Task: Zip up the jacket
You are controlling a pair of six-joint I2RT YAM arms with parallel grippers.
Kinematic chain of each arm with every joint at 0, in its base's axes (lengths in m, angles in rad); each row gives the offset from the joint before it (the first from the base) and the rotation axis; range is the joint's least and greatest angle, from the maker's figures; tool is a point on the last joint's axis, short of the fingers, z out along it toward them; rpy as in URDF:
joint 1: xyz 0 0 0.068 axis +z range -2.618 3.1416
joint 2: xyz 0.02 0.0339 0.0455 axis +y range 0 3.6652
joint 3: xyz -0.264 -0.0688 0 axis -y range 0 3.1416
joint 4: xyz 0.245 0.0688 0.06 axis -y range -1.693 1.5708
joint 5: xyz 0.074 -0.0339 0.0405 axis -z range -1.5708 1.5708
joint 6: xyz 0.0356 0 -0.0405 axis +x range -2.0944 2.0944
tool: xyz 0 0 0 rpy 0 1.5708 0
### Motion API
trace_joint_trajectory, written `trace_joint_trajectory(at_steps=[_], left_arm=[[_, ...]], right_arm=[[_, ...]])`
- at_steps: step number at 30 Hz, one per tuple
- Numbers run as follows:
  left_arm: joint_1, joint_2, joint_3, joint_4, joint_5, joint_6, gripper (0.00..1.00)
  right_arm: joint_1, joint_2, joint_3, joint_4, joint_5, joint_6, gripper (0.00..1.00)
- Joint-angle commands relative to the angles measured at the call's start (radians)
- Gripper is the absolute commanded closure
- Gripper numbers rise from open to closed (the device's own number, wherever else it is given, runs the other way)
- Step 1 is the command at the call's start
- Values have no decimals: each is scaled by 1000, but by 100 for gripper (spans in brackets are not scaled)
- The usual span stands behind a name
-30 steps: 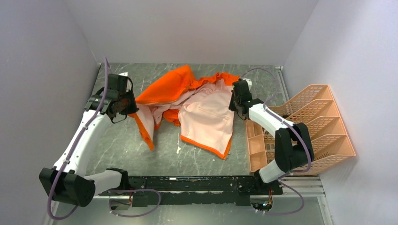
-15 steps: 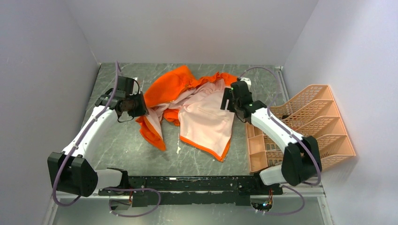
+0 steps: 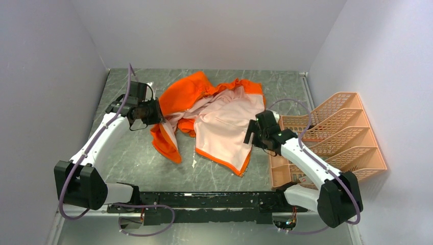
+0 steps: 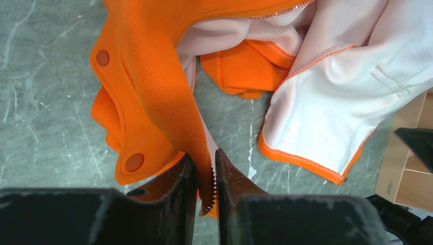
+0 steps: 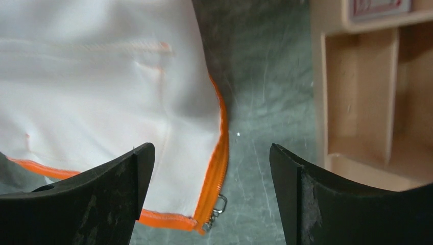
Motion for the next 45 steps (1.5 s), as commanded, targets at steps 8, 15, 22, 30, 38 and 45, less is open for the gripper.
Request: trace_joint_trajectory(at_steps=[8, 15, 22, 30, 38, 45], left_arm=[[8, 25, 8, 54, 66, 22, 78], [8, 27, 6, 54, 58, 21, 77], [8, 29, 10, 48, 45, 26, 77], [8, 36, 6, 49, 39, 28, 77], [8, 24, 8, 50, 14, 28, 77], [8, 16, 18, 51, 27, 27, 77]], right_arm=[[81, 29, -152, 54, -68, 193, 14], [98, 75, -190, 120, -85, 250, 15], [106, 124, -231, 209, -97, 299, 34], [105, 143, -211, 264, -79, 300, 100], [89, 75, -18, 149, 78, 172, 100], [-63, -15, 197, 11, 171, 5, 100]])
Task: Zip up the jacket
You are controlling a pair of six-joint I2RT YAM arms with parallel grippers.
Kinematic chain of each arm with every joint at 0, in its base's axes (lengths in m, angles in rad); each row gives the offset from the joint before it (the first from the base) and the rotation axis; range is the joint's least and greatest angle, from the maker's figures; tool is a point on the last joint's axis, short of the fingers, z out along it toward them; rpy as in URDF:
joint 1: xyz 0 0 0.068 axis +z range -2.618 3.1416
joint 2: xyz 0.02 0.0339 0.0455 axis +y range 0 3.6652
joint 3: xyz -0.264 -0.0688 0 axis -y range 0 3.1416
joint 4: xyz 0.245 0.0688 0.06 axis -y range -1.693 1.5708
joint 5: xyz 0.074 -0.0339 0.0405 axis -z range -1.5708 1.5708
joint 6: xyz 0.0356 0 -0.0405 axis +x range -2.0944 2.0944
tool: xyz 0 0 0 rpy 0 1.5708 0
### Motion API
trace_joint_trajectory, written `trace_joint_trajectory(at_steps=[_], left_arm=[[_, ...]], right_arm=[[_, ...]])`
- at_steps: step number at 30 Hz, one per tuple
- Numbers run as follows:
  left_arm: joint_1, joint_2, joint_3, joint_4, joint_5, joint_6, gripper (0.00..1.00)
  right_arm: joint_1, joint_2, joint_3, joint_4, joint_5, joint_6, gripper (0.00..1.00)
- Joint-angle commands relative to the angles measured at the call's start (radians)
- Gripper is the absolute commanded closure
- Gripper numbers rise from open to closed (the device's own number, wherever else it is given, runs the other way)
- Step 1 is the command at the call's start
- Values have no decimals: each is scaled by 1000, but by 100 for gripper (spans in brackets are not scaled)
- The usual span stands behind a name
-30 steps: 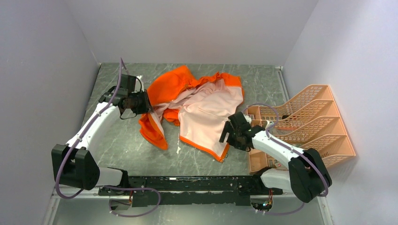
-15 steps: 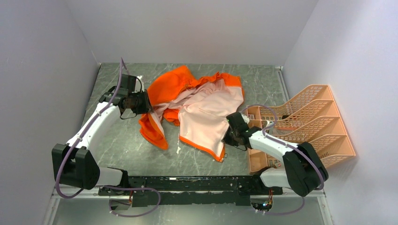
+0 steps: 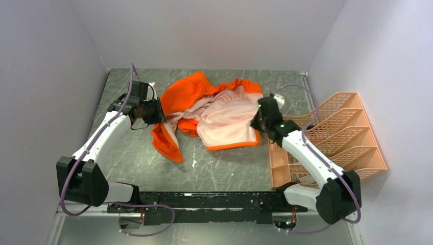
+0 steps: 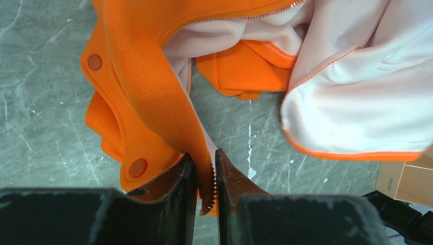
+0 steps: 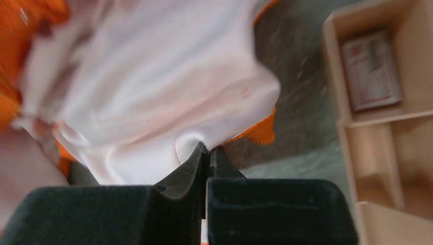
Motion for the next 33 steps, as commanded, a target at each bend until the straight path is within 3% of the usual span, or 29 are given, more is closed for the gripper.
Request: trace_joint_trajectory(at_steps=[1, 8, 13, 19, 21, 25, 30, 33], left_arm=[[8, -17, 18, 26, -4, 9, 77], [8, -30, 11, 27, 5, 11, 77], [7, -45, 1, 30, 11, 14, 77], [-11, -64, 4, 17, -1, 18, 76], [-17, -66, 3, 18, -6, 18, 75], [-27, -55, 13, 11, -13, 20, 75], [-37, -53, 8, 4, -22, 21, 74], [-42, -54, 2, 2, -26, 24, 74]], right_arm=[[-132, -81, 124, -112, 122, -134, 100], [-331, -195, 262, -209, 354, -227, 100], [-384, -235, 301, -201, 368, -286, 100], [-360, -188, 341, -117, 9, -361, 100], [-251, -108, 373, -137, -33, -379, 100], [199, 136, 453, -221, 196, -421, 100], [430, 437, 507, -321, 160, -446, 100], [492, 529, 497, -324, 105, -443, 100]])
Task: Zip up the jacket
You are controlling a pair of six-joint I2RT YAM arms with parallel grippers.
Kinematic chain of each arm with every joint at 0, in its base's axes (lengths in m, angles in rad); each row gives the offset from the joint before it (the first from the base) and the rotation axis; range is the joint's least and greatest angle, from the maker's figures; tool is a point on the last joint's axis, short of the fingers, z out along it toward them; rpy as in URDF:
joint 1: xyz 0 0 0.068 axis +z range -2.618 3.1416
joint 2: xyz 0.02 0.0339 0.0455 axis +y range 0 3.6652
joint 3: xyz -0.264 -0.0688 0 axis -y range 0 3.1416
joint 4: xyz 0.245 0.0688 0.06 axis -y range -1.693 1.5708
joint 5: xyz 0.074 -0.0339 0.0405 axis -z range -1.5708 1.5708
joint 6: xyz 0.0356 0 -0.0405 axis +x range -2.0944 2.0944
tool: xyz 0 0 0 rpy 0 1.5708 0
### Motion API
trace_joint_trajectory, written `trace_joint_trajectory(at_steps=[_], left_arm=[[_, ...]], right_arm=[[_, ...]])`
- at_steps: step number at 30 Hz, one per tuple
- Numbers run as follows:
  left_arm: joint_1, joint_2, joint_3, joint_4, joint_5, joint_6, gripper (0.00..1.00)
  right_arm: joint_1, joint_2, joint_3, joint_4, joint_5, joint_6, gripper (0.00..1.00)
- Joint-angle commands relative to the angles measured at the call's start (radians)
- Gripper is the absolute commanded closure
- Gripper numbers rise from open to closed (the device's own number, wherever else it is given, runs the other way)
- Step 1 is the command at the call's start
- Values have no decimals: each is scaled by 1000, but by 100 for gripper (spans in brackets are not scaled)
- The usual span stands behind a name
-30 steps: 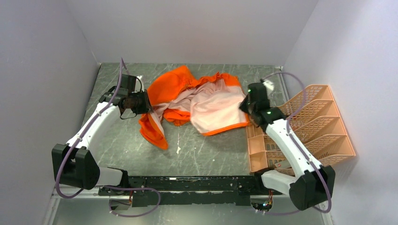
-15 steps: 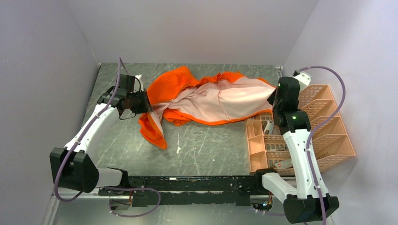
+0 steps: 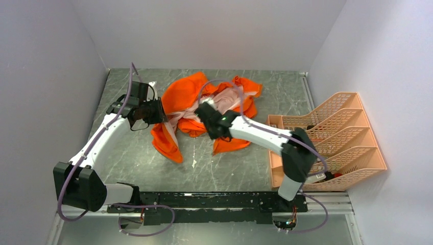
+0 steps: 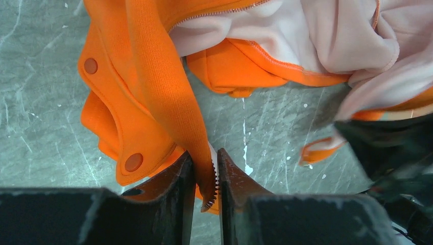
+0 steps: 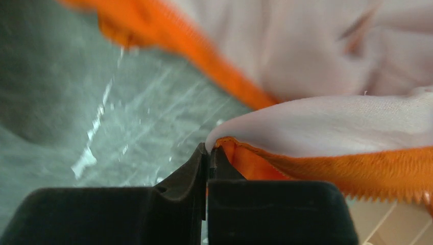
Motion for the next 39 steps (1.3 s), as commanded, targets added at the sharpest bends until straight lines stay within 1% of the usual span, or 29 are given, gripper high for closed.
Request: trace_joint_trajectory(at_steps=[1, 6, 7, 8, 10, 12, 13, 14, 15, 17, 20, 23, 26, 28, 31, 34, 35, 38, 39], left_arm=[[-13, -11, 0, 8, -20, 16, 73], [-14, -9, -5, 16, -17, 18, 72], [-14, -6, -2, 14, -16, 17, 72], [-14, -1, 7, 5, -15, 17, 72], [-14, 5, 19, -1, -9, 16, 72], [-14, 9, 27, -3, -8, 16, 71], [-15, 8, 22, 6, -8, 15, 71], [-16, 5, 10, 22, -8, 13, 69], [-16, 4, -2, 41, -7, 8, 68], [-17, 14, -14, 54, 4, -2, 67], [-34, 36, -18, 60, -3, -13, 64], [-80, 70, -12, 65, -11, -18, 61], [-134, 117, 8, 55, -33, -30, 58], [-163, 139, 4, 74, -34, -44, 54], [-191, 186, 1, 106, -17, -62, 48], [-216, 232, 26, 104, -18, -67, 43], [-224, 239, 35, 104, -19, -68, 40], [-241, 241, 60, 93, -21, -68, 25], [-243, 234, 67, 87, -29, -69, 24]], right_arm=[[81, 70, -12, -82, -59, -22, 100], [123, 99, -9, -51, -127, -8, 100], [127, 105, 4, -59, -130, -6, 97], [129, 108, 22, -74, -133, -2, 91], [131, 95, 58, -97, -138, -6, 83], [131, 65, 77, -106, -107, -9, 65], [131, 47, 78, -101, -82, -12, 58], [130, 31, 73, -91, -52, -11, 47], [130, 19, 64, -80, -31, 0, 42], [130, -6, 43, -64, 1, 32, 34], [130, -70, -20, -26, 4, 67, 31], [129, -118, -94, 3, -4, 92, 29], [129, -149, -150, 3, -23, 135, 29], [129, -179, -200, 17, -34, 167, 29], [127, -224, -275, 54, -42, 223, 29], [115, -249, -320, 71, -40, 253, 30], [109, -258, -338, 83, -43, 256, 31], [76, -268, -375, 126, -82, 268, 34], [66, -268, -382, 142, -93, 271, 37]])
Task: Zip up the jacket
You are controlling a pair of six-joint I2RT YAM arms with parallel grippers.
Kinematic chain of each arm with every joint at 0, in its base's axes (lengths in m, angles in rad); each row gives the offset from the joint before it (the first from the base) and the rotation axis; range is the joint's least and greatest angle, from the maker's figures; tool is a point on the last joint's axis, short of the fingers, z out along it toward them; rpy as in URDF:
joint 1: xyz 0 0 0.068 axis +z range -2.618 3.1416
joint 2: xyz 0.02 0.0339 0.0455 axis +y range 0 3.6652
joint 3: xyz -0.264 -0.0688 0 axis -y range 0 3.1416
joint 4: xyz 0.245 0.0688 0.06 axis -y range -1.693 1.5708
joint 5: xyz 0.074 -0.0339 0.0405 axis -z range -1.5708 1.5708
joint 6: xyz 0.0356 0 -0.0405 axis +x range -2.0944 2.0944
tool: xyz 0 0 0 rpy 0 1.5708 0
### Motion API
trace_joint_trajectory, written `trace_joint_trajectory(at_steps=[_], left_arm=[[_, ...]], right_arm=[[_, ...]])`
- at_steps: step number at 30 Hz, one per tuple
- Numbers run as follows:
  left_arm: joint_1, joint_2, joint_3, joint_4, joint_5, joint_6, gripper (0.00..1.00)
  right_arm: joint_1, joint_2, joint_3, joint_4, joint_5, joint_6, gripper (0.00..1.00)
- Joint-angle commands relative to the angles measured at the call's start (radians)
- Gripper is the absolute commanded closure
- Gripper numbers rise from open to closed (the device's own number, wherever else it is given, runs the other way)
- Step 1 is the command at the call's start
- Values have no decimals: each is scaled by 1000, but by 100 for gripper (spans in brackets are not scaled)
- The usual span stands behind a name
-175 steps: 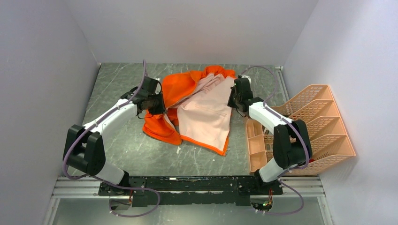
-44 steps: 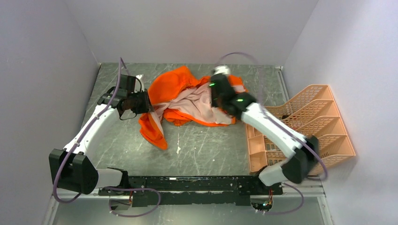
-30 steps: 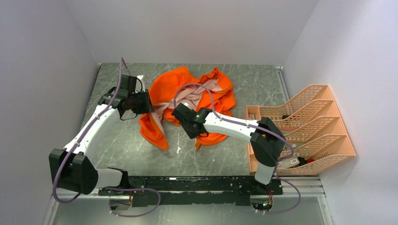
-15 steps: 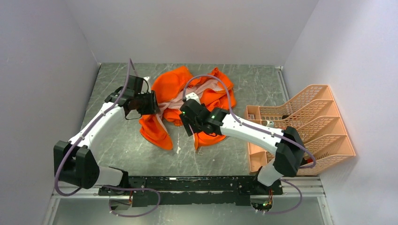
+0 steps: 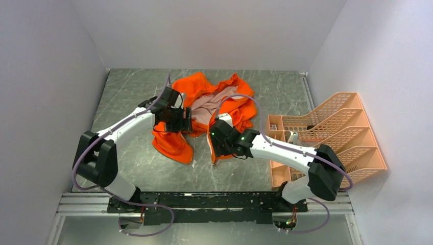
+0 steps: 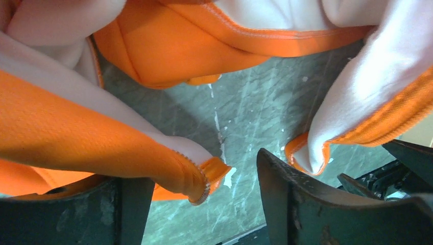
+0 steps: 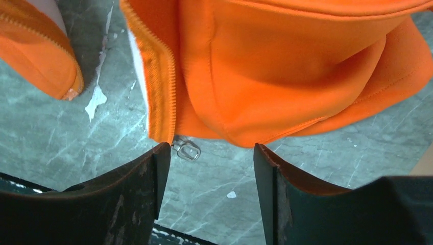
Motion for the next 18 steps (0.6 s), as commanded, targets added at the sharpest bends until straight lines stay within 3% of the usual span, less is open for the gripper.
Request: trace_joint_trajectory(at_steps=[1, 10, 18], left_arm=[[-23, -25, 63, 8, -21, -11, 24], [-23, -190, 52, -18, -95, -1, 12], [-23, -306, 33, -28, -170, 7, 12]], right_arm=[[-46, -24, -34, 103, -46, 52, 39], [-69, 39, -22, 203, -62, 68, 74], [-71, 94, -21, 282, -81, 78, 92]])
